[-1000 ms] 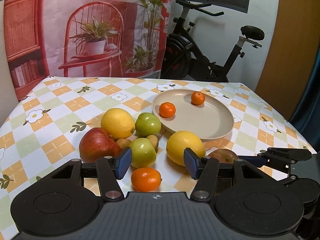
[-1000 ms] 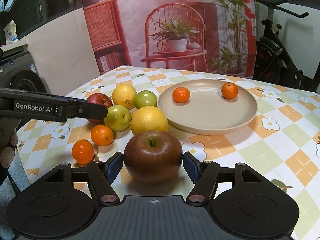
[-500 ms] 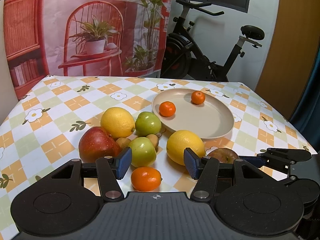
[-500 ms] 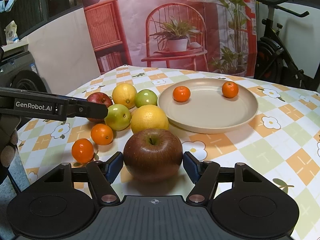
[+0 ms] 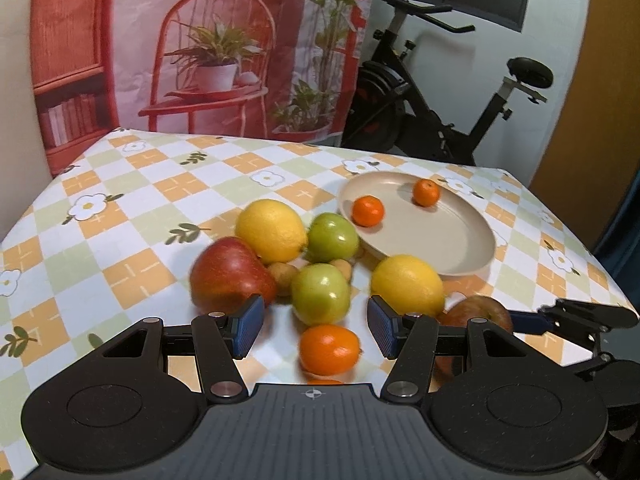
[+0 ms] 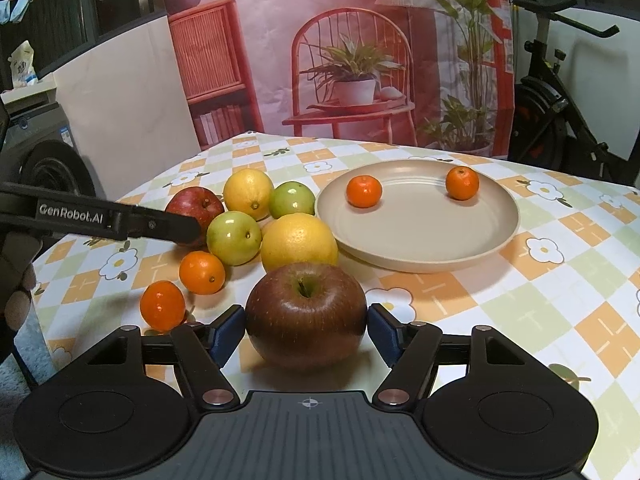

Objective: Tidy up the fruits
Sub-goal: 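Position the right tool around the large red apple while the left tool hovers over the pile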

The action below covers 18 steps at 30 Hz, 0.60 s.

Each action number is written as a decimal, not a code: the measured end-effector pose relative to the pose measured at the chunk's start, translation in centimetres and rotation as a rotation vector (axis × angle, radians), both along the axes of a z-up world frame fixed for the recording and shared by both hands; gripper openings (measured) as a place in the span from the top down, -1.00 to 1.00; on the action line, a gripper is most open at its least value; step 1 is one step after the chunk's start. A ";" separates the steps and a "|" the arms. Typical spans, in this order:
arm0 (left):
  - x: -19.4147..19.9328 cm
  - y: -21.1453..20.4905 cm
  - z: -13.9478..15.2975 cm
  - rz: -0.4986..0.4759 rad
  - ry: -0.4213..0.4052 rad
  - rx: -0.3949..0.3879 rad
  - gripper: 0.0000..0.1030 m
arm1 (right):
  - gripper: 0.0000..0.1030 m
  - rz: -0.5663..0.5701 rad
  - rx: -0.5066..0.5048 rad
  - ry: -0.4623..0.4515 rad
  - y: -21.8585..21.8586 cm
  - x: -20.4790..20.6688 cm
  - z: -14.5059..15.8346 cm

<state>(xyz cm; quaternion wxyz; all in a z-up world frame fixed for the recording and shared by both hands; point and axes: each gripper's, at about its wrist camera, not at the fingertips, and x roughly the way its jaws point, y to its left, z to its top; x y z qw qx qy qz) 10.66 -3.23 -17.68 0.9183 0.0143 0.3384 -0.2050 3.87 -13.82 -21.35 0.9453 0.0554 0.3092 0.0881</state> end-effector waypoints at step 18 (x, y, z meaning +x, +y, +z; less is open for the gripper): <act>1.6 1.8 0.4 0.065 0.001 -0.005 -0.16 | -0.22 -0.012 0.005 -0.003 -0.5 1.1 0.0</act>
